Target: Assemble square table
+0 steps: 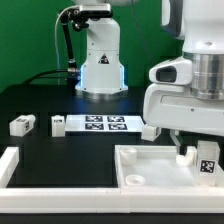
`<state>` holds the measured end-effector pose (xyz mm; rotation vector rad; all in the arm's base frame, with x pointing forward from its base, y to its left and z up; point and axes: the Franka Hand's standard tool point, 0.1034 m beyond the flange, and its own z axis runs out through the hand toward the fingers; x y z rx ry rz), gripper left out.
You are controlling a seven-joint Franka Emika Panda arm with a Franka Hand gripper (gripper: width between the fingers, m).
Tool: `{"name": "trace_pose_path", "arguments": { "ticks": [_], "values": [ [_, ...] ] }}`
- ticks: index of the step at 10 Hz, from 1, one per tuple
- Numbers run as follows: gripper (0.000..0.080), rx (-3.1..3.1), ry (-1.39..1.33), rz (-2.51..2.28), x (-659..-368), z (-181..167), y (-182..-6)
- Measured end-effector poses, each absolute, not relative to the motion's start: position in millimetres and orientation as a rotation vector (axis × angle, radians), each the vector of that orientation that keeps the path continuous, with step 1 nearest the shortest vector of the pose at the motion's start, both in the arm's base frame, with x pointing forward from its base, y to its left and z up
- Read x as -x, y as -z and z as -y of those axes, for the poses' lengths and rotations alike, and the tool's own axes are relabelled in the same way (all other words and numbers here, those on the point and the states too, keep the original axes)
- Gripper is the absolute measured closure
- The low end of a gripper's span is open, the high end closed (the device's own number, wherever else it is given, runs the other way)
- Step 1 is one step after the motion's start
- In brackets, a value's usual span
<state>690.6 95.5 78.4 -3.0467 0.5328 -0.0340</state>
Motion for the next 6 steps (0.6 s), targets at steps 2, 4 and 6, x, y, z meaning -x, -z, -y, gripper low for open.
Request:
{"name": "trace_pose_path", "arguments": {
  "ticks": [2,4,6],
  "values": [
    [0.0168,3.038,0.056,-0.556,-692.0,-96.9,-77.4],
    [0.0337,3.009,0.052,-0.685,-692.1,-96.7,-77.5],
    [0.0510,2.955,0.046,-0.884,-692.1,-95.8,-77.4]
  ]
}}
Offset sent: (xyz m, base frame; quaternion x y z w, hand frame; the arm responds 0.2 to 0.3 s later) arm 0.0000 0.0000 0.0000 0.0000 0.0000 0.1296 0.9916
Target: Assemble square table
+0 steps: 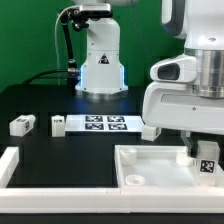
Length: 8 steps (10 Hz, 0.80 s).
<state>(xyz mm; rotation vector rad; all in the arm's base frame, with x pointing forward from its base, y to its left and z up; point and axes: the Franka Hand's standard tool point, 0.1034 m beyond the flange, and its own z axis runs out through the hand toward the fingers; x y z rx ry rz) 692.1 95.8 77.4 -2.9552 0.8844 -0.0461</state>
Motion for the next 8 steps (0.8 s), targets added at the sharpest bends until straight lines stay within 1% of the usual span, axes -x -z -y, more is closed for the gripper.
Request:
{"name": "trace_pose_path", "arguments": {
  "ticks": [1,4,6,8],
  "values": [
    [0.0509,2.927,0.042,-0.977,-691.8,-95.0,-77.2],
    [0.0509,2.695,0.033,-1.494,-689.7,-88.4,-76.9],
    [0.0509,2.346,0.022,-1.925,-680.9,-86.8,-76.4],
    [0.0509,2.258,-0.038,-2.025,-681.1,-82.7,-79.8]
  ]
}}
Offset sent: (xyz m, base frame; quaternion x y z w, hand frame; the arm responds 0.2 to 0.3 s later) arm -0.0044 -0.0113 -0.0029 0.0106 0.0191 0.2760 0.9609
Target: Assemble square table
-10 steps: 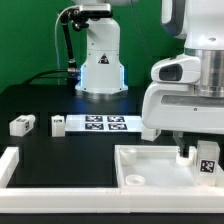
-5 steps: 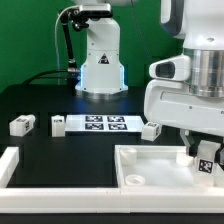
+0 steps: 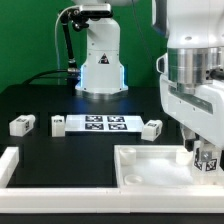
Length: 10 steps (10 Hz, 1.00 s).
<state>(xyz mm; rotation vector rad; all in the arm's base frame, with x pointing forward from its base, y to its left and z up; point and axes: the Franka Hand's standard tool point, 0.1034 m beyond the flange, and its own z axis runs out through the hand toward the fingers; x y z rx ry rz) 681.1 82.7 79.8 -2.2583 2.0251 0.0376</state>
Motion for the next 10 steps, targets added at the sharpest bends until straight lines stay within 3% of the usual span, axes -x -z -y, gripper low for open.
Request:
{"name": "trace_pose_path", "arguments": {
  "ticks": [3,5,10],
  "values": [
    [0.0509,2.089,-0.055,-2.205,-679.2,-85.9,-76.4],
    [0.0508,1.609,-0.082,-2.551,-672.7,-86.9,-76.1],
    [0.0508,1.559,-0.020,-2.556,-668.9,-88.0,-75.8]
  ]
}}
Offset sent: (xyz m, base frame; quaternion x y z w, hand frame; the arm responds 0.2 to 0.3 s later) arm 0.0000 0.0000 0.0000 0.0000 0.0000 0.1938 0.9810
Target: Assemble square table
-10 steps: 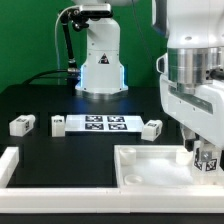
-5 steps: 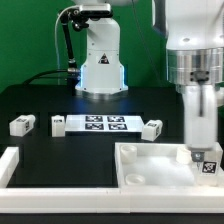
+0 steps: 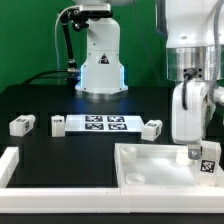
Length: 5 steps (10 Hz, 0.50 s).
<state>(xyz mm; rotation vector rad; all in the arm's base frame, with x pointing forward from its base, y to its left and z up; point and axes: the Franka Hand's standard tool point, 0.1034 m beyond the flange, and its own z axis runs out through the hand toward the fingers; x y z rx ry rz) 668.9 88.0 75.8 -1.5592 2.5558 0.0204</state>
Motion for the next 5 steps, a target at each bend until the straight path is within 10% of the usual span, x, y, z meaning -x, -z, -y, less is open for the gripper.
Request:
{"name": "trace_pose_path", "arguments": {
  "ticks": [2,3,5],
  "values": [
    [0.0501,1.575,-0.019,-2.547,-668.8,-87.9,-75.5],
    [0.0290,1.577,-0.019,-2.546,-668.8,-87.9,-75.3],
    [0.0195,1.627,-0.011,-2.500,-670.6,-90.0,-84.3]
  ]
}}
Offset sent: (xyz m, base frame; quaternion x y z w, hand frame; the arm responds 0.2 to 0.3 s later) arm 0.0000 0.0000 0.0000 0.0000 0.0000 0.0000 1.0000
